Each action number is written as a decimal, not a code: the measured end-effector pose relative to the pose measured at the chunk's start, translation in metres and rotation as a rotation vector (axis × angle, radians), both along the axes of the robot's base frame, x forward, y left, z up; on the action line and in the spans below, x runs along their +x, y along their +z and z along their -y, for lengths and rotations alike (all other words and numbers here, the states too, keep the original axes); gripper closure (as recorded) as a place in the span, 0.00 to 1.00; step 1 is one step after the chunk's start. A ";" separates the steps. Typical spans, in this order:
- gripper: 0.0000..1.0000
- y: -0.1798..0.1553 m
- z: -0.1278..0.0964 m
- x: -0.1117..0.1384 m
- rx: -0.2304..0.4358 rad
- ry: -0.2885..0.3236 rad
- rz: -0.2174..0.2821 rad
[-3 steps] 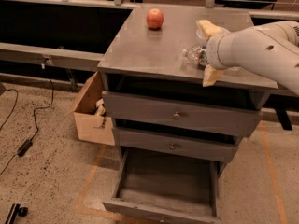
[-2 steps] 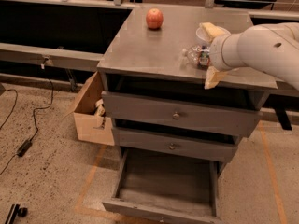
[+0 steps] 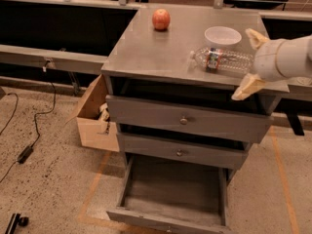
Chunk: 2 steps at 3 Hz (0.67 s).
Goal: Pick water bottle from bottom drawer and place on counter
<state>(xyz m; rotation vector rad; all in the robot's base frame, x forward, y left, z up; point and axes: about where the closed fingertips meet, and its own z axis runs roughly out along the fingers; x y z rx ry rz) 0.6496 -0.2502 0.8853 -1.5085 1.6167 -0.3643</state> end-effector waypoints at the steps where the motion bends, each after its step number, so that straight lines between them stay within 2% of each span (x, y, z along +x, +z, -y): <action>1: 0.00 0.017 0.043 -0.025 0.059 -0.153 -0.018; 2: 0.00 0.020 0.049 -0.027 0.083 -0.192 -0.027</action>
Offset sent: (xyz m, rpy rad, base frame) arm -0.0221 -0.0371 0.0154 0.0603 0.0189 -0.1343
